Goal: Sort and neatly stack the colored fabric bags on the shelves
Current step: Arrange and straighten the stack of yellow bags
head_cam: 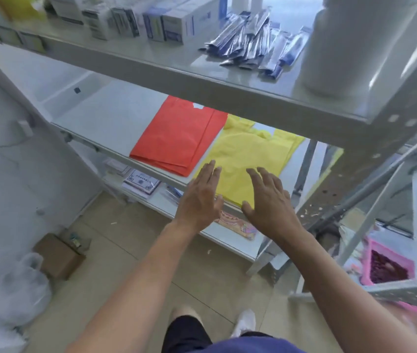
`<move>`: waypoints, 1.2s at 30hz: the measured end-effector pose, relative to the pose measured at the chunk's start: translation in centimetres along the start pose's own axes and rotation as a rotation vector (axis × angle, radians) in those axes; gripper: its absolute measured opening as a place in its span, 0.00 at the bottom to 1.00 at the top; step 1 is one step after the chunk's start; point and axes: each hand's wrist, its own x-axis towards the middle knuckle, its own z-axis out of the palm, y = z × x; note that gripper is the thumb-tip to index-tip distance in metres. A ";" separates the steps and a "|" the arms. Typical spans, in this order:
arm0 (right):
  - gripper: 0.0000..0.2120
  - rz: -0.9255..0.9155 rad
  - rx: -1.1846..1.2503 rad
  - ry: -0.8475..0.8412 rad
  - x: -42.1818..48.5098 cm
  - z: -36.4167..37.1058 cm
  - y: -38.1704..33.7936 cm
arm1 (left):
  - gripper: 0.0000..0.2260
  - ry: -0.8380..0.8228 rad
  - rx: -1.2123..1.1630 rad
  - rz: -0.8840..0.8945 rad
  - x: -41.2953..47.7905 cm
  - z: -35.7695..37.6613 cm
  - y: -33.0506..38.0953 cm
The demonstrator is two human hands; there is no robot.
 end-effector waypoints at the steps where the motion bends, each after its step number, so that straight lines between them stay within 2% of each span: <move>1: 0.40 0.034 0.002 0.003 1.2 0.3 0.1 | 0.33 -0.017 -0.004 0.011 1.8 0.2 -1.1; 4: 0.38 0.160 0.022 -0.008 4.2 1.8 1.1 | 0.32 -0.079 0.007 0.031 6.7 1.7 -3.9; 9: 0.36 0.452 0.058 -0.061 7.9 5.4 2.4 | 0.30 -0.339 0.040 0.040 12.3 6.4 -7.3; 13: 0.33 0.564 0.023 -0.088 9.7 8.8 3.0 | 0.29 -0.381 0.146 0.091 13.7 8.9 -9.5; 20: 0.28 0.660 0.055 -0.076 10.3 12.7 4.1 | 0.18 -0.303 0.136 0.065 13.8 10.7 -12.5; 30: 0.27 0.626 -0.061 0.103 9.7 15.4 4.7 | 0.17 -0.031 0.129 0.145 13.0 13.1 -14.6; 34: 0.27 0.630 -0.078 0.055 9.7 14.8 4.2 | 0.17 -0.025 0.126 0.142 12.4 13.2 -14.8; 36: 0.24 0.630 -0.102 0.017 9.6 14.3 3.8 | 0.16 -0.036 0.119 0.137 11.9 12.9 -14.8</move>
